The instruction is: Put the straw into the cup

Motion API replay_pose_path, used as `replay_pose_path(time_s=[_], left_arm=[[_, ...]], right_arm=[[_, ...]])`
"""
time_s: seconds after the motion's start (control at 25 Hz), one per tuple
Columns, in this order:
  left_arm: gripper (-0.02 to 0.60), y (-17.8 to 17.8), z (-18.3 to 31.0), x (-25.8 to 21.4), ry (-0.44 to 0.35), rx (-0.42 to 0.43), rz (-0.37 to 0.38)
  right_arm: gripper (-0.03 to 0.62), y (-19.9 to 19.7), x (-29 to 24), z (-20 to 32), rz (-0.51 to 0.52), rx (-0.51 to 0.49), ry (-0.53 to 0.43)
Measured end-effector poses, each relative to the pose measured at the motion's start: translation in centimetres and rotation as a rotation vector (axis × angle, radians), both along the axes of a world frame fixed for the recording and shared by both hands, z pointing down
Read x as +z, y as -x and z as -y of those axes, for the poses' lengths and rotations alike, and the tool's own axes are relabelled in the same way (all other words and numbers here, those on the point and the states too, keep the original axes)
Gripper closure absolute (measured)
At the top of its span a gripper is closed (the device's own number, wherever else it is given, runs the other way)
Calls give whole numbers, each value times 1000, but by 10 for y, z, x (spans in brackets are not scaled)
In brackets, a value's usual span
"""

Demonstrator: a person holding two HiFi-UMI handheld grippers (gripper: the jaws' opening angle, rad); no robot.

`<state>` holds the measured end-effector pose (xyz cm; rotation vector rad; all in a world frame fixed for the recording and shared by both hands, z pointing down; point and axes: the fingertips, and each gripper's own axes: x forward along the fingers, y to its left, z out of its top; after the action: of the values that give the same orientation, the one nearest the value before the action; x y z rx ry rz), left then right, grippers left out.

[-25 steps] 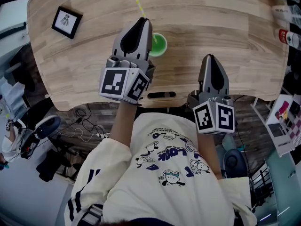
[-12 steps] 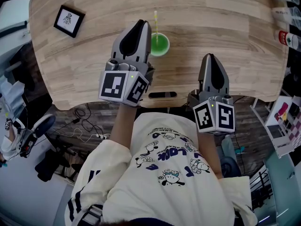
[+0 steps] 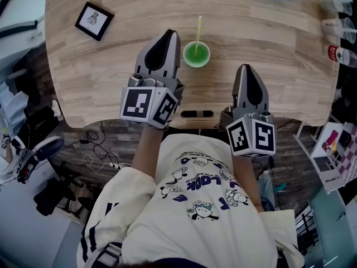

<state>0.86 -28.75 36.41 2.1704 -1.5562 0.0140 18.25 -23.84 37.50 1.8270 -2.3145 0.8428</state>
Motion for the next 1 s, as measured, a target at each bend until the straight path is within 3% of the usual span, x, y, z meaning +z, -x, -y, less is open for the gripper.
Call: replay_pose_path(time_s=[0.36, 1.0], left_arm=[[554, 28, -14, -16, -24, -53, 23], [554, 59, -48, -15, 32, -110, 97]], right_arm=[[599, 33, -19, 0, -11, -65, -51], [599, 80, -31, -6, -48, -147, -88]])
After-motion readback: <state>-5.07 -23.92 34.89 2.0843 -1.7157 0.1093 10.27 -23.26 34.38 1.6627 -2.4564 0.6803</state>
